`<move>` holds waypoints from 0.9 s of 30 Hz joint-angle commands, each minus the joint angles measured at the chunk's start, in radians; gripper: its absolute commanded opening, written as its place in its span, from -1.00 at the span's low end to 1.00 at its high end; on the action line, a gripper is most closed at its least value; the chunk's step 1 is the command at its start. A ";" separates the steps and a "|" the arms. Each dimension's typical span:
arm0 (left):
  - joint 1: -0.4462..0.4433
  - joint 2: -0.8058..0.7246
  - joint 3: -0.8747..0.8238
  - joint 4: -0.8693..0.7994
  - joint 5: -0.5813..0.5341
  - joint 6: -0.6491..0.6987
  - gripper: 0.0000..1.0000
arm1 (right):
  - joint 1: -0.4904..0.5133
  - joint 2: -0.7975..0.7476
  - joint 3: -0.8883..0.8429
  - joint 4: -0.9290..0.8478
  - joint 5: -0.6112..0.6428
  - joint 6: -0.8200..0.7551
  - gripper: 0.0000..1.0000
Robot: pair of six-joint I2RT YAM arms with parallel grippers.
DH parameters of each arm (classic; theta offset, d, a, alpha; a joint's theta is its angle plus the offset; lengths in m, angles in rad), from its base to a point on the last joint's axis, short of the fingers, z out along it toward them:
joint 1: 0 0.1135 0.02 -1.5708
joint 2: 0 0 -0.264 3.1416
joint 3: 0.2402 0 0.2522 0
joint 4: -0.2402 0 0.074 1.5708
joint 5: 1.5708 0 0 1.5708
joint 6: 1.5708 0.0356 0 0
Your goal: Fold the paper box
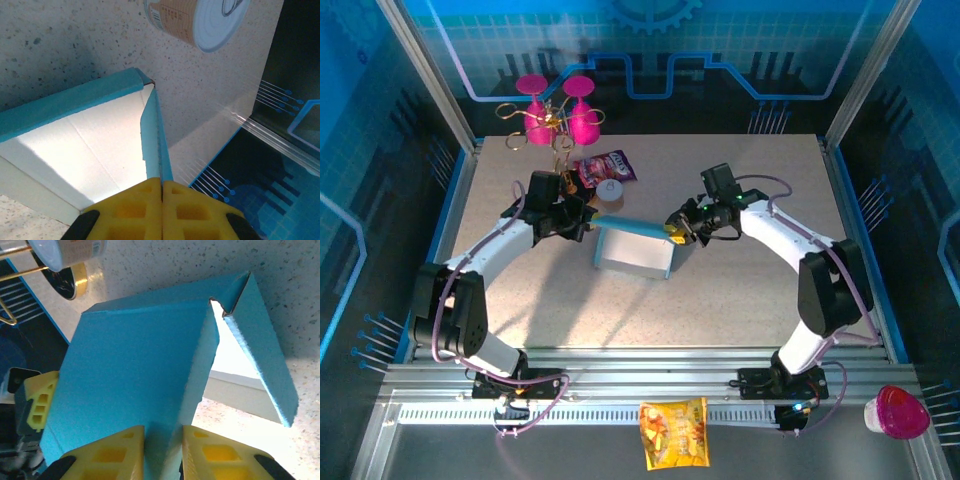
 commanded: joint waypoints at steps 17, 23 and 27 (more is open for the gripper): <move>-0.051 0.026 -0.001 -0.208 0.034 0.252 -0.49 | -0.018 0.129 0.084 -0.171 0.085 -0.350 -0.55; -0.061 0.020 -0.026 -0.228 0.030 0.290 -0.47 | 0.010 0.124 0.092 -0.209 0.130 -0.382 -0.58; -0.070 0.017 -0.060 -0.210 0.039 0.288 -0.48 | 0.023 0.114 0.089 -0.228 0.161 -0.404 -0.58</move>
